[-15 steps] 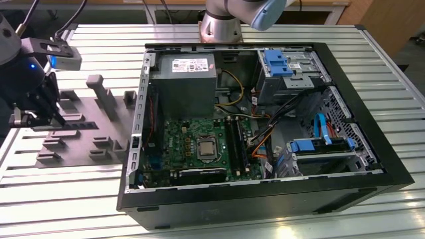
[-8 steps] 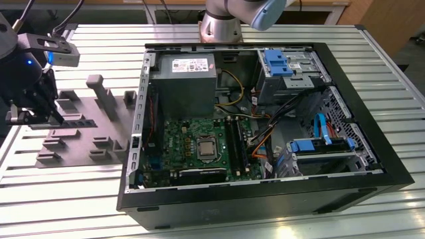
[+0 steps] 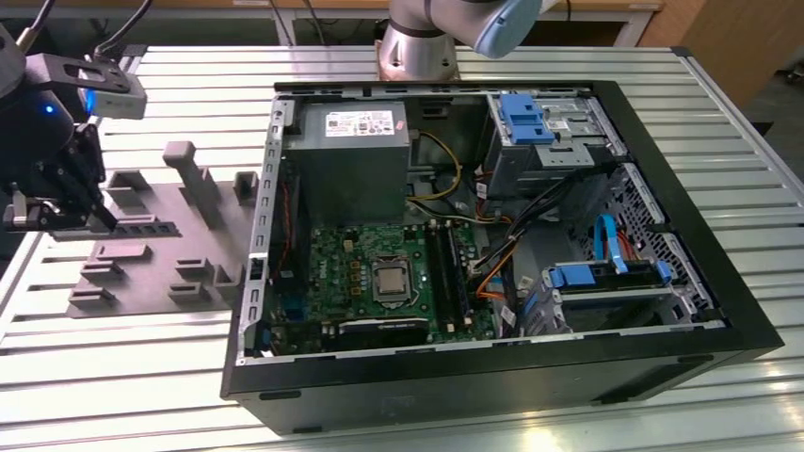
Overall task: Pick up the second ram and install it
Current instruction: 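Pick up the second ram and move it above second insertion slot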
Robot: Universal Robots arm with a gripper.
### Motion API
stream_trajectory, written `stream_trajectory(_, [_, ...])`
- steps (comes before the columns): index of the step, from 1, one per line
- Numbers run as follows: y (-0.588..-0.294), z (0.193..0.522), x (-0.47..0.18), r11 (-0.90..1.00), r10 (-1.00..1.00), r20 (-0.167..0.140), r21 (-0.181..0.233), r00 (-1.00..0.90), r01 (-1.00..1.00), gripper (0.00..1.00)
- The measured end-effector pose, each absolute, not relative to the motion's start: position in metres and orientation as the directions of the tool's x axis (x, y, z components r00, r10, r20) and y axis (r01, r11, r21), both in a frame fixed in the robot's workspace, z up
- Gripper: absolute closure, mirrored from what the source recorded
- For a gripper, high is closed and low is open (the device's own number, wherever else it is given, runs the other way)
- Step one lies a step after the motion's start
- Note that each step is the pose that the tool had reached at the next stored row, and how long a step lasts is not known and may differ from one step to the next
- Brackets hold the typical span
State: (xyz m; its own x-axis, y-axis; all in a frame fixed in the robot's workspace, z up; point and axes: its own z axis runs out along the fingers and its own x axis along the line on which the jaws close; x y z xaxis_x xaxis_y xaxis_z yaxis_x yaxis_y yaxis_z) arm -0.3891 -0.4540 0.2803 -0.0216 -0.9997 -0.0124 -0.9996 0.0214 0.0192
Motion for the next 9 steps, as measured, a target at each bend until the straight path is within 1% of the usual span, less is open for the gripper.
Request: stream_trajectory(9, [-0.454,0.2888,-0.3891,0.021,-1.0,-0.012,0.019,-0.022,-1.0,0.89])
